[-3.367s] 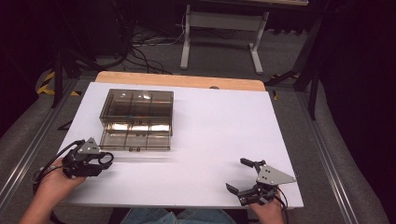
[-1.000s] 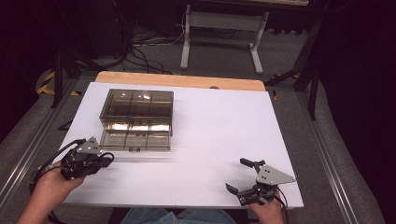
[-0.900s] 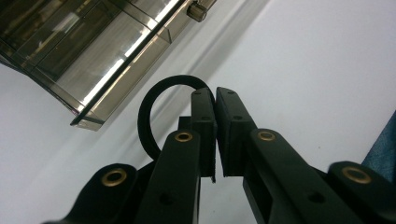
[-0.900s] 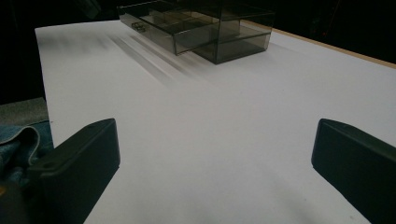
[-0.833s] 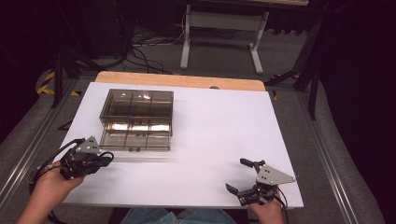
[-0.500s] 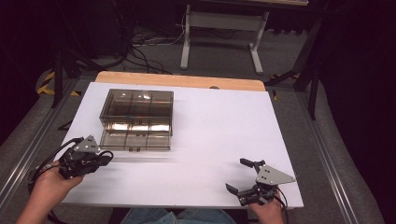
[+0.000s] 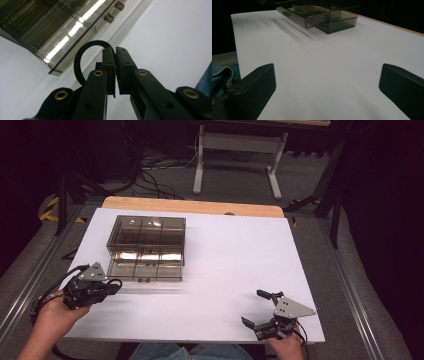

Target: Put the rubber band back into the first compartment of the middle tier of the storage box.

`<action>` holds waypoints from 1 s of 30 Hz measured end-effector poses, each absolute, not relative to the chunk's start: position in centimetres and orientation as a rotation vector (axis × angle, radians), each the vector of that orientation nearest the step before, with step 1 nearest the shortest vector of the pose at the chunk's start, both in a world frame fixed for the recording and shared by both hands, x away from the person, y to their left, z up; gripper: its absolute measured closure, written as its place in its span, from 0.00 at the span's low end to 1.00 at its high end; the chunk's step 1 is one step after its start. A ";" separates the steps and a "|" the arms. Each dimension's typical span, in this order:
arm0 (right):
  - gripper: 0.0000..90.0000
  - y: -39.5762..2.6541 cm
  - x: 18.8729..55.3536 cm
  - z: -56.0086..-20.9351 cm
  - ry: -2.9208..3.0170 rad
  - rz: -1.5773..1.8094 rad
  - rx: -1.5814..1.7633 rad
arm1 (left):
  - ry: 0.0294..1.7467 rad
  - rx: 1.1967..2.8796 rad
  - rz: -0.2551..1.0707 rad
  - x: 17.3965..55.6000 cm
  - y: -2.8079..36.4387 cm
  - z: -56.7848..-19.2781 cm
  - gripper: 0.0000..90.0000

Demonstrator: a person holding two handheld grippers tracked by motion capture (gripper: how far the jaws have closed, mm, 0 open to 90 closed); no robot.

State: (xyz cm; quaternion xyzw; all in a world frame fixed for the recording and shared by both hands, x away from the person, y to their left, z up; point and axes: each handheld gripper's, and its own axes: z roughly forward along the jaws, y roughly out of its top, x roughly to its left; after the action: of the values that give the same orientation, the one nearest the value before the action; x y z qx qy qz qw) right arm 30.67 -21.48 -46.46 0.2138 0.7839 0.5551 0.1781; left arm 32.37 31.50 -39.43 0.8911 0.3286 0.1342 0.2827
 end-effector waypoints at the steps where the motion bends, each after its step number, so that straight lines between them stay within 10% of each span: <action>1: 0.02 -21.5 30.7 -46.5 2.217 1.571 0.605 | 0.877 2.385 0.361 32.4 31.5 -39.3 0.96; 30: 0.02 -21.4 30.7 -46.4 2.216 1.580 0.615 | 0.891 2.351 0.427 34.6 30.8 -37.7 0.96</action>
State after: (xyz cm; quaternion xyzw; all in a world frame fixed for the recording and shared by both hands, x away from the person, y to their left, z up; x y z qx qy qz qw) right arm 30.72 -21.41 -46.44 0.2170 0.7819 0.5576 0.1748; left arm 34.59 30.79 -37.71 0.8818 0.3342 0.1603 0.2914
